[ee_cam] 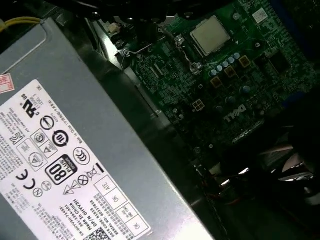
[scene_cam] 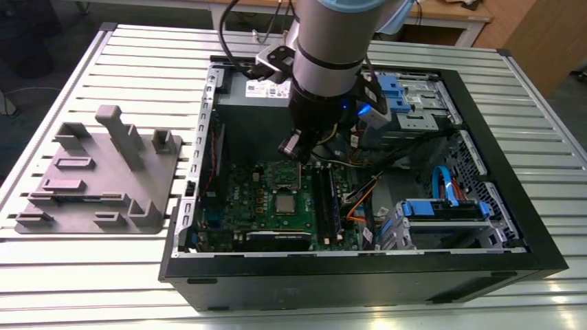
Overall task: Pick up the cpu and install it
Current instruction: 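Close the cpu cover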
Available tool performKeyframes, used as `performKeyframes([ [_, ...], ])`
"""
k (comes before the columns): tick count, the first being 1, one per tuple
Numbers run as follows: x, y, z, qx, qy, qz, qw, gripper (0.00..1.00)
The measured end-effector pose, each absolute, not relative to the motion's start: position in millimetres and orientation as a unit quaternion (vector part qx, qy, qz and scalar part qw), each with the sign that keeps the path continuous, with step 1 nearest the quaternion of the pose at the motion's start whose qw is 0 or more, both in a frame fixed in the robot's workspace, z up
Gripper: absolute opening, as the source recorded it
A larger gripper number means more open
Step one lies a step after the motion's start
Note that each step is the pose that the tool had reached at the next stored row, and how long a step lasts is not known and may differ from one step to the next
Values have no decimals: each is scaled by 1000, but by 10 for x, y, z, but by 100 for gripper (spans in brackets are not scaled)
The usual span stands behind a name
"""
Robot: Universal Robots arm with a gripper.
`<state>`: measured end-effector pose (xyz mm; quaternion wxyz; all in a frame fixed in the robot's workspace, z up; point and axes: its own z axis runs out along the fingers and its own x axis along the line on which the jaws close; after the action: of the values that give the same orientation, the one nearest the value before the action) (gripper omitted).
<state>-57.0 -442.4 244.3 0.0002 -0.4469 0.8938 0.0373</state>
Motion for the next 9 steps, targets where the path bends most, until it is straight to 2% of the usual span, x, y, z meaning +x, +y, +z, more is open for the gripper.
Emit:
performKeyframes([
  [9,-582,-4532,2444,-453,891,37,0,10],
])
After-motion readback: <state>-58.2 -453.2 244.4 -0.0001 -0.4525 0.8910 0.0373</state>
